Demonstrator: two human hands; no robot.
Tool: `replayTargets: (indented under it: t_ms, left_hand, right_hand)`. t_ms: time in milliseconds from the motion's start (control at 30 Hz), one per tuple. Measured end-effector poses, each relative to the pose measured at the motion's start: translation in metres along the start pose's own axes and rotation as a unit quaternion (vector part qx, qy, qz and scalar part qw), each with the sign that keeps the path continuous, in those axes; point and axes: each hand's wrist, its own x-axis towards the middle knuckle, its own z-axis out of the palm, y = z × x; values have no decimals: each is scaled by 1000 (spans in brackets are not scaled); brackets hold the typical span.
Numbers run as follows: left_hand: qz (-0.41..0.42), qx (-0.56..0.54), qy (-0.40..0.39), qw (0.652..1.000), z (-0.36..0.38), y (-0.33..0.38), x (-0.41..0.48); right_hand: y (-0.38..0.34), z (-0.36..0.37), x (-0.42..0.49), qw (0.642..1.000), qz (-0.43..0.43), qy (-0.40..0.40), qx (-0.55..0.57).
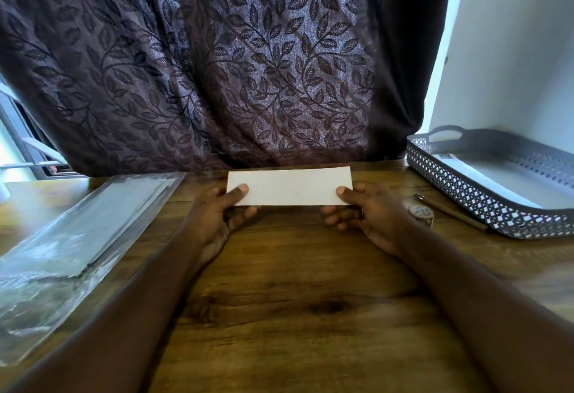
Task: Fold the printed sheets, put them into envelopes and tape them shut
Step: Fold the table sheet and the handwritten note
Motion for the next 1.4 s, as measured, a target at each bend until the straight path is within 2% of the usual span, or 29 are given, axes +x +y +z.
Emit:
replayTargets:
  t_ms: [133, 267, 333, 800, 1100, 1300, 1400]
  left_hand:
    - [18, -96, -22, 995, 12, -5, -6]
    - [-2, -14, -105, 994, 37, -26, -15]
    - [-4, 16, -118, 993, 46, -32, -19]
    - [42, -19, -18, 999, 47, -30, -13]
    - [62, -77, 103, 990, 24, -8, -1]
    - [60, -89, 132, 985, 17, -1, -3]
    - [63, -58, 123, 989, 16, -3, -5]
  right_hand:
    - [4, 8, 0, 997, -38, -9, -62]
    - [5, 16, -2, 993, -69, -21, -90]
    - [6, 19, -3, 991, -77, -33, -100]
    - [7, 23, -3, 989, -74, -69, -103]
    - [5, 18, 0, 992, -56, -65, -87]
    - [5, 18, -2, 992, -62, -62, -93]
    - [6, 17, -3, 993, -61, -53, -85]
